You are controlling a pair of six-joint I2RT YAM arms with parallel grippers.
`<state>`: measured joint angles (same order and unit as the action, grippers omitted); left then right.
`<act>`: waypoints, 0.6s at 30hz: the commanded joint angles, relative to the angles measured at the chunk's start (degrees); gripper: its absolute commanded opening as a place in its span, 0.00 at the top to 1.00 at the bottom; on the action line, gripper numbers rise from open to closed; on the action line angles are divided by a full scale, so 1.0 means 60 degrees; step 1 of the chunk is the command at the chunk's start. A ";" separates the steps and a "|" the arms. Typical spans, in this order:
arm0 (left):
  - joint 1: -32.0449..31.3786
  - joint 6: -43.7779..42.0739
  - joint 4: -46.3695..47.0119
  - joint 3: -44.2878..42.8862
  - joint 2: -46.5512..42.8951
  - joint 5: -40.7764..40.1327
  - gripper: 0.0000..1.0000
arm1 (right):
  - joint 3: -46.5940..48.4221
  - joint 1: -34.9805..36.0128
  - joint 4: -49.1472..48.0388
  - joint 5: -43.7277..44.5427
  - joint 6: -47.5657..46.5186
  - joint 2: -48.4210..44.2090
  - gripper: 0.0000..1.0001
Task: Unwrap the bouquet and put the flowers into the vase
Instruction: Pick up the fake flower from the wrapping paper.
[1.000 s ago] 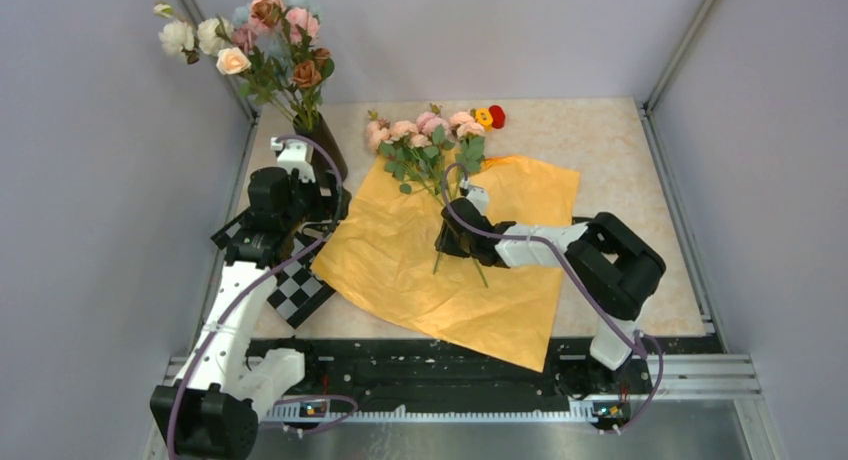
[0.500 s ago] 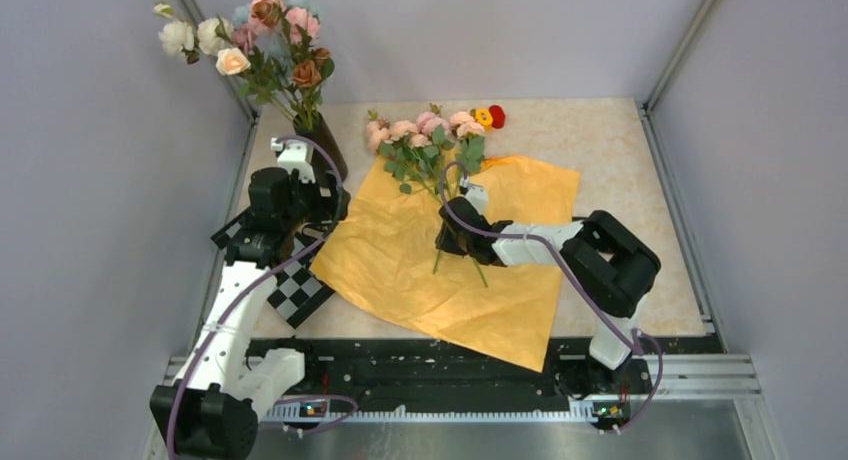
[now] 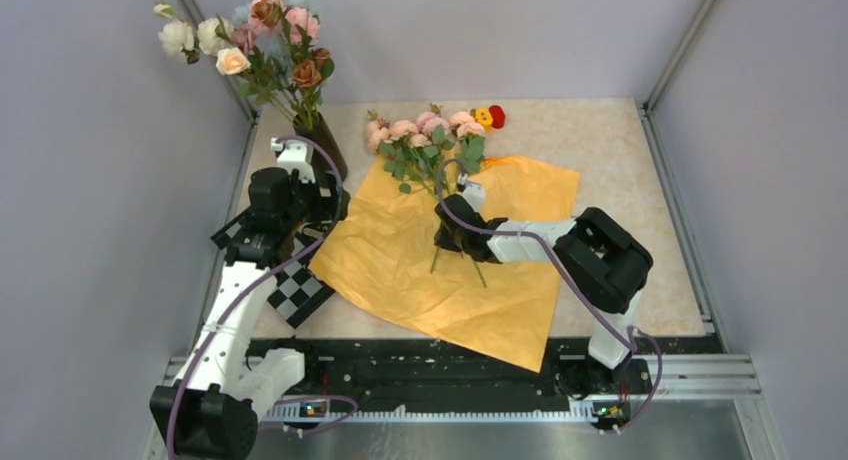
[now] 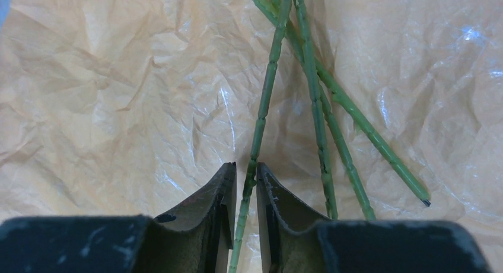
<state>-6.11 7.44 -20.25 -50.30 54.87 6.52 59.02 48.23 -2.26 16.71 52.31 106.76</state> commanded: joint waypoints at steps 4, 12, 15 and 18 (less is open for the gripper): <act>-0.0077 -0.0156 0.0196 -0.0085 -0.0259 -0.0226 0.06 | 0.0334 0.0092 0.0127 0.0416 0.0435 0.0210 0.85; -0.0080 -0.0142 0.0206 -0.0074 -0.0291 -0.0215 0.06 | -0.0208 0.0078 -0.0165 0.0644 0.1063 -0.0494 0.98; -0.0089 -0.0154 0.0211 -0.0069 -0.0288 -0.0210 0.06 | -0.0560 0.0040 -0.0420 0.0730 0.1346 -0.0958 1.00; -0.0080 -0.0153 0.0211 -0.0068 -0.0269 -0.0201 0.06 | -0.0904 -0.0071 -0.0774 0.0665 0.1601 -0.1355 1.00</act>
<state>-6.42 7.29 -20.27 -50.30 54.39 5.89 55.42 48.21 -2.55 19.33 58.78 104.12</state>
